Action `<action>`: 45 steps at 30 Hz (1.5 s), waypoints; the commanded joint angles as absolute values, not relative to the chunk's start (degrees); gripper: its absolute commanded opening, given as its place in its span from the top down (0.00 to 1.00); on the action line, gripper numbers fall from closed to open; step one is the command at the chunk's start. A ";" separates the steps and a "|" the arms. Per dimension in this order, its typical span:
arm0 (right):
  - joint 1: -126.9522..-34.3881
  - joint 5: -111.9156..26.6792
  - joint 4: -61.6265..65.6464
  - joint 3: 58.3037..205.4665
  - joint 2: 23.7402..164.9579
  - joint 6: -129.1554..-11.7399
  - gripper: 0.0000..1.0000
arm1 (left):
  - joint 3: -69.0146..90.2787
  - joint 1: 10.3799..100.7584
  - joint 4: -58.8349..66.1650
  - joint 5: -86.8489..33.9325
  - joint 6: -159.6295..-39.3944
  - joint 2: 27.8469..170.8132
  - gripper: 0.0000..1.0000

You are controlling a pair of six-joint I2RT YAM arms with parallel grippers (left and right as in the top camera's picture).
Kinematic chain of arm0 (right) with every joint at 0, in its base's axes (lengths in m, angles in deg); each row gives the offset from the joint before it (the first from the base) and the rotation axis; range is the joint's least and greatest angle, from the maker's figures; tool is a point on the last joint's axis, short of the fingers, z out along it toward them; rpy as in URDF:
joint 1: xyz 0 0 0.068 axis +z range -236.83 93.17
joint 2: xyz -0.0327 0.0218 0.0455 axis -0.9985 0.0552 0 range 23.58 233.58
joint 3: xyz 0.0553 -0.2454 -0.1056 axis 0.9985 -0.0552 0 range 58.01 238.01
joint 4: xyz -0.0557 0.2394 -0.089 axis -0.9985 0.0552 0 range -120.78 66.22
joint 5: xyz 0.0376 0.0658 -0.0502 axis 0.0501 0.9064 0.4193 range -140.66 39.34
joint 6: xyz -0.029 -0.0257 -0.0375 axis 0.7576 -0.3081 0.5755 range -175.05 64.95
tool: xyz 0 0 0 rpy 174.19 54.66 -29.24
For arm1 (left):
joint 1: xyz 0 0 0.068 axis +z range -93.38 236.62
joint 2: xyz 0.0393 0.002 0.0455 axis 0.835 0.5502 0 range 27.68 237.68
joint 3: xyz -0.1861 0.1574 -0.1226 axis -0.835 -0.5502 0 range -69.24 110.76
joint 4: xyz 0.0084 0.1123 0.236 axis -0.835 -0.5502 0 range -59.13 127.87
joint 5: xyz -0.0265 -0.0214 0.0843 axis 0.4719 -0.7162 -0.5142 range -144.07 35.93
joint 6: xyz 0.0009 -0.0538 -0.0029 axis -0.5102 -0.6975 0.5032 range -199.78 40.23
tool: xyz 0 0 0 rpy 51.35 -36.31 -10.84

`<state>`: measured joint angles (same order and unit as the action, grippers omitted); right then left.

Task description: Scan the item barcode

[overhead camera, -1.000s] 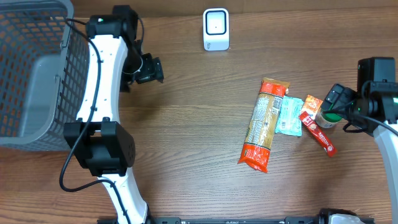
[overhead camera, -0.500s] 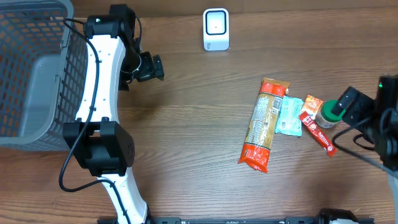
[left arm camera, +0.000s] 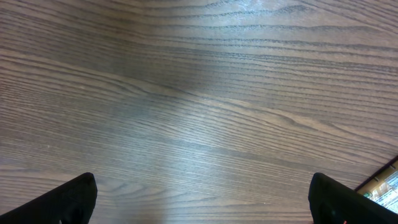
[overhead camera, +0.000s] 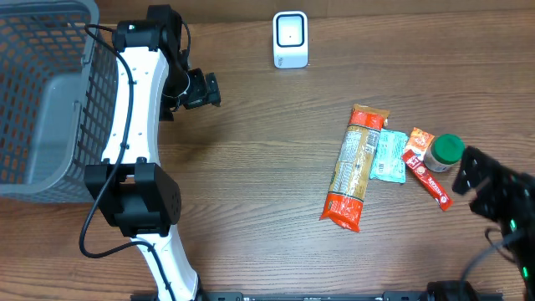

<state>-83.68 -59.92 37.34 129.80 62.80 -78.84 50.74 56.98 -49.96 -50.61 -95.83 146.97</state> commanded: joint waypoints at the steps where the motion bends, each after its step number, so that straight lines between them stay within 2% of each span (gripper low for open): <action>1: -81.84 -60.07 37.21 130.39 57.55 -79.06 0.00 | 50.85 56.65 -49.87 -50.02 -94.76 146.81 0.01; 10: -78.74 -60.95 37.65 128.53 46.10 -78.84 0.00 | 50.85 56.65 -49.85 -50.00 -94.76 146.81 0.00; 19: -78.50 -60.95 32.01 113.08 28.75 -78.84 0.00 | 50.85 56.65 -49.85 -50.00 -94.76 146.81 0.00; 22: -78.91 -60.81 22.59 105.54 23.63 -78.82 0.00 | 50.85 56.65 -49.85 -50.00 -94.76 146.81 0.01; 25: -79.09 -59.00 12.80 100.05 24.18 -77.49 0.00 | 50.85 56.65 -49.85 -50.02 -94.76 146.81 0.00; 31: -79.85 -47.85 -24.73 83.96 24.05 -64.81 0.00 | 50.85 56.65 -49.85 -50.02 -94.76 146.81 0.01; 34: -81.05 -47.28 -37.41 75.92 23.98 -65.01 0.00 | 50.85 56.65 -49.85 -50.02 -94.76 146.81 0.00; 37: -82.12 -47.26 -41.85 69.58 23.78 -66.60 0.00 | 50.85 56.65 -49.85 -50.02 -94.76 146.81 0.00; 45: -83.06 -46.48 -41.63 59.42 23.78 -67.21 0.00 | 50.85 56.65 -49.85 -50.02 -94.76 146.81 0.00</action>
<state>-82.69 -47.20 -41.21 61.67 24.37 -67.43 50.74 56.98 -49.94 -50.59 -95.83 146.97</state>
